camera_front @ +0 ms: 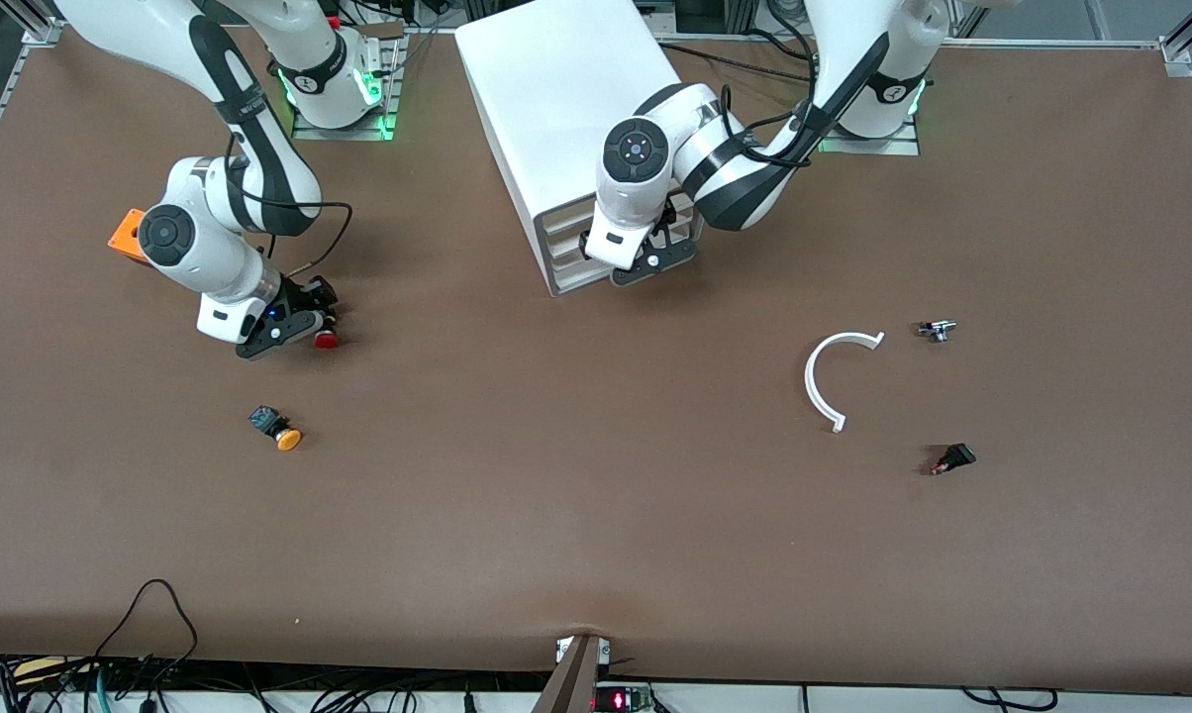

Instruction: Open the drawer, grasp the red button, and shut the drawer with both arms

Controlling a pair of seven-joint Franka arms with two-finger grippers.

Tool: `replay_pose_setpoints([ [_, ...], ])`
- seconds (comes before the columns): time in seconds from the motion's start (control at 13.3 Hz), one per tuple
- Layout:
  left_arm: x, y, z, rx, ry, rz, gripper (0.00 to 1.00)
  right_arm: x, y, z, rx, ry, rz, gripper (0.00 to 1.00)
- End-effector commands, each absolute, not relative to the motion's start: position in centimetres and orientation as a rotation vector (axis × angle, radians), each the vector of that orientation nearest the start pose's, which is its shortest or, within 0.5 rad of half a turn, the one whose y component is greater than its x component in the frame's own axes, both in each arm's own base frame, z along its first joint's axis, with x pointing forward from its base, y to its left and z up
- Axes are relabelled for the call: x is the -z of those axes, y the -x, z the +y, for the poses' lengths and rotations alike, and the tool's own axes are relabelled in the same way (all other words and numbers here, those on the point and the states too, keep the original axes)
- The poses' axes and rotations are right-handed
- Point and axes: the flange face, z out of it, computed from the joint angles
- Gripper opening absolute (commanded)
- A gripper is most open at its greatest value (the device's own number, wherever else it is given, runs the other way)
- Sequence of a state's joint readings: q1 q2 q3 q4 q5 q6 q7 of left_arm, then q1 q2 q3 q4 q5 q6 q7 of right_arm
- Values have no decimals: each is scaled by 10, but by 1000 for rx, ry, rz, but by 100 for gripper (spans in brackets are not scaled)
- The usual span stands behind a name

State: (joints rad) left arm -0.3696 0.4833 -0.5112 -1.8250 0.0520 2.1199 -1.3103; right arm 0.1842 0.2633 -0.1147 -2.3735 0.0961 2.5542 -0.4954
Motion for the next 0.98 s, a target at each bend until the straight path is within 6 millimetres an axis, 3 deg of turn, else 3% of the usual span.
replay_pose_setpoints([
  [0.0,-317,-475,-416,-327,3067,-588,100,-223,-496,16,-115,3006,-737,100],
  [0.08,-327,-505,-386,-326,3092,-533,100,-230,-501,17,-82,3011,-738,100],
  [0.15,-335,-531,-354,-328,3115,-467,100,-250,-510,17,-21,3016,-742,100],
  [0.3,-356,-562,-301,-268,3163,-365,100,-306,-522,19,122,3021,-745,100],
  [0.53,-399,-590,-225,-114,3150,-137,100,-402,-535,24,148,2993,-760,100],
  [0.68,-431,-607,-154,-107,3134,23,100,-469,-551,26,77,2973,-758,100],
  [0.9,-484,-623,-63,-184,3122,113,100,-546,-566,23,93,2974,-755,100],
])
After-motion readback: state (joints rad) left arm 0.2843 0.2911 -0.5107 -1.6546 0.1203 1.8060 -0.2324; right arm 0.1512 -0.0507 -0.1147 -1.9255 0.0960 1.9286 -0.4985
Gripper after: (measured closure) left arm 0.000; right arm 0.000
